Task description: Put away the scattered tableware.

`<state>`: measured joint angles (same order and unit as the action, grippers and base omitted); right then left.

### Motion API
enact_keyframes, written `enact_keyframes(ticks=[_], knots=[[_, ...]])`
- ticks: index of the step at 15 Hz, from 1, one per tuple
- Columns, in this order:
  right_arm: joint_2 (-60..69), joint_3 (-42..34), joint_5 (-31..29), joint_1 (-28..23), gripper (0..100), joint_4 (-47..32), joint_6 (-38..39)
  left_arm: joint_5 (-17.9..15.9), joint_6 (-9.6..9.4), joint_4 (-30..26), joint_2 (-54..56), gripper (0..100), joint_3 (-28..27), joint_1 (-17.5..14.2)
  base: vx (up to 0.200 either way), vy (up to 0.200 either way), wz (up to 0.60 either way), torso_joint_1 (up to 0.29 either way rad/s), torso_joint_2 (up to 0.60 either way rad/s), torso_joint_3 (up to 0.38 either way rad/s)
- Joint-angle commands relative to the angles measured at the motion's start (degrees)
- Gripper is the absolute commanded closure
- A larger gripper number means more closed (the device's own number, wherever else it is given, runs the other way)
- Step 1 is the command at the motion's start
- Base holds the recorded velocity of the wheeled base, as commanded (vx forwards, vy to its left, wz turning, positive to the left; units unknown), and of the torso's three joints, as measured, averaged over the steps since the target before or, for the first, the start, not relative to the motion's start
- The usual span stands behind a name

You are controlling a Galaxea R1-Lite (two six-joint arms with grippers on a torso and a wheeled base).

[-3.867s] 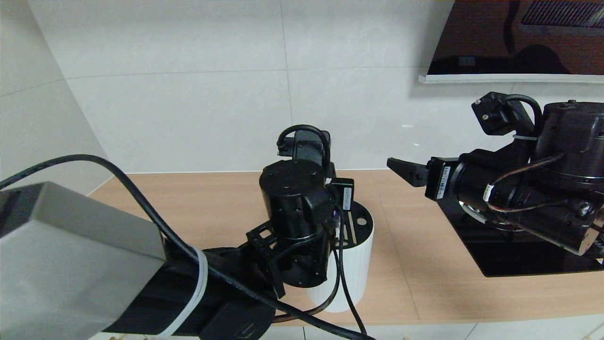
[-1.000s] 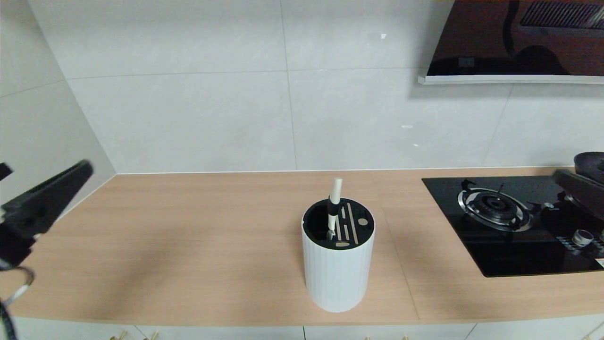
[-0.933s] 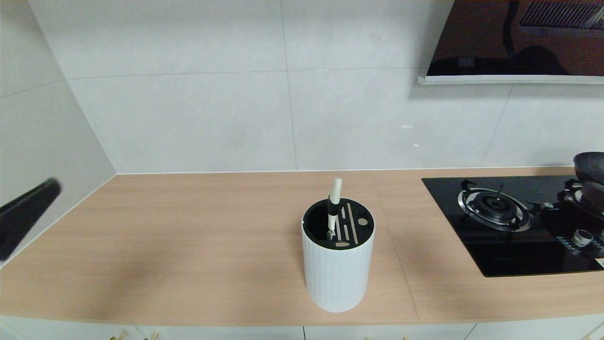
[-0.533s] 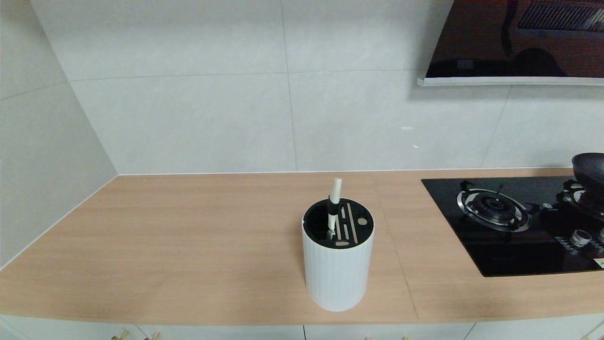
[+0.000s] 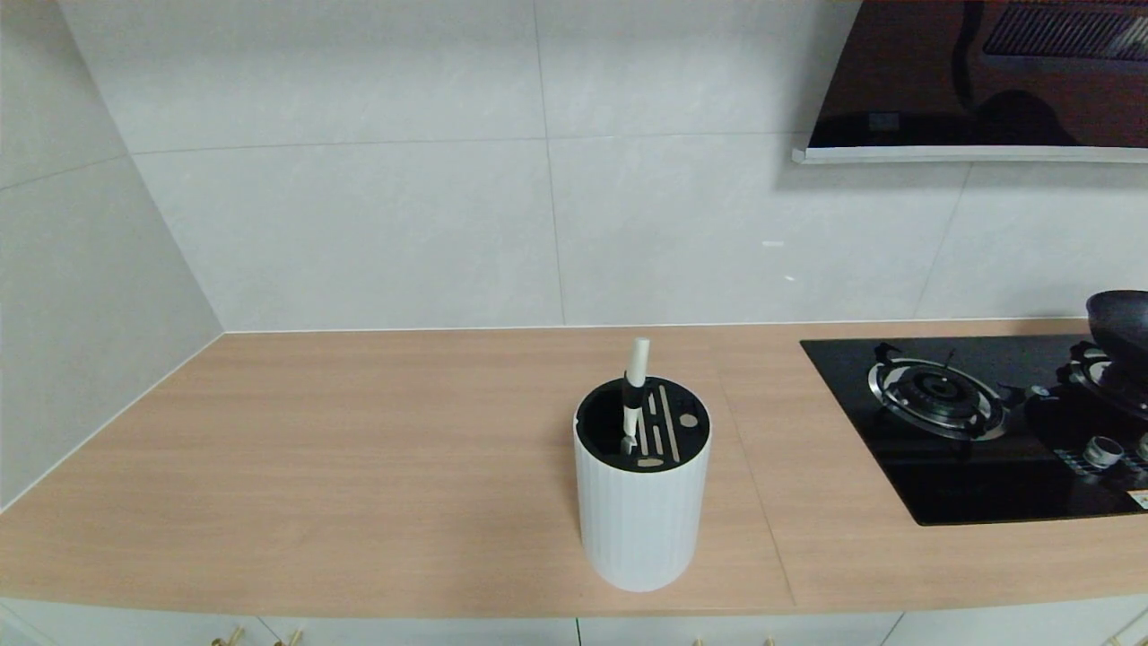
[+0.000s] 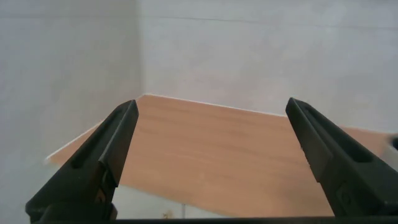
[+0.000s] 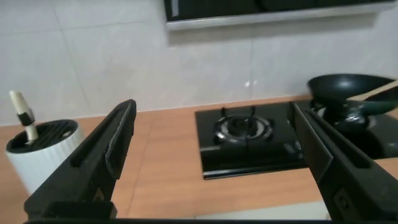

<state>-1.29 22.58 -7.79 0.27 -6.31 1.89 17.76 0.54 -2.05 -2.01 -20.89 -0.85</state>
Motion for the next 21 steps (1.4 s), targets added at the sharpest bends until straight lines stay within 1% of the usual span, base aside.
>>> enact_keyframes(ticks=[1, 2, 3, 4, 5, 6, 7, 8, 9, 10, 12, 21], knots=[[1.3, -4.8, -0.6, -0.4, 0, 0.5, 0.3, -0.2, -0.1, 0.1, 0.7, 0, 5.1, -0.1, 0.0, 0.0, 0.0, 0.0, 0.0, 0.0], [1.3, -9.1, -0.6, -0.4, 0, 2.6, 0.4, -2.3, -1.15, 0.1, 2.0, 0, 9.2, 0.4, 0.0, 0.0, 0.0, 0.0, 0.0, 0.0], [1.3, -13.6, -0.2, -0.4, 0, 7.2, 0.4, -4.8, -1.77, 0.8, 2.0, 0, 12.6, 0.4, 0.0, 0.0, 0.0, 0.0, 0.0, 0.0], [1.3, -18.8, 0.8, -0.4, 0, 13.3, 0.2, -6.6, -1.94, 2.5, 2.0, 0, 16.1, 0.4, 0.0, 0.0, 0.0, 0.0, 0.0, 0.0], [1.3, -22.6, 3.7, -0.4, 0, 18.9, 0.2, -8.4, -1.94, 4.7, 2.0, 0, 19.0, 0.4, 0.0, 0.0, 0.0, 0.0, 0.0, 0.0], [1.3, -22.6, 6.4, -0.4, 0, 19.1, 0.5, -9.8, -1.77, 5.6, 2.0, 0, 20.9, 0.4, 0.0, 0.0, 0.0, 0.0, 0.0, 0.0], [1.3, -22.6, 7.3, -0.4, 0, 18.6, 0.4, -9.9, -0.89, 4.5, 2.0, 0, 20.9, 0.4, 0.0, 0.0, 0.0, 0.0, 0.0, 0.0], [1.3, -22.6, 7.9, -0.4, 0, 17.7, 0.3, -10.2, -0.62, 4.2, 2.0, 0, 20.9, 0.4, 0.0, 0.0, 0.0, 0.0, 0.0, 0.0], [1.3, -22.6, 9.0, -0.4, 0, 15.3, 0.2, -12.8, 0.17, 3.5, 2.0, 0, 20.9, 0.4, 0.0, 0.0, 0.0, 0.0, 0.0, 0.0], [1.3, -22.6, 9.4, -0.4, 0, 13.2, 0.2, -15.4, -0.18, 2.7, 2.0, 0, 20.9, 0.5, 0.0, 0.0, 0.0, 0.0, 0.0, 0.0], [1.3, -22.6, 9.3, -0.4, 0, 7.4, -0.1, -16.1, -0.8, 2.4, 2.0, 0, 20.9, 0.5, 0.0, 0.0, 0.0, 0.0, 0.0, 0.0], [1.3, -22.6, 9.8, -0.3, 0, 6.4, -1.1, -16.2, -0.45, 2.3, 2.0, 0, 20.9, 0.5, 0.0, 0.0, 0.0, 0.0, 0.0, 0.0]])
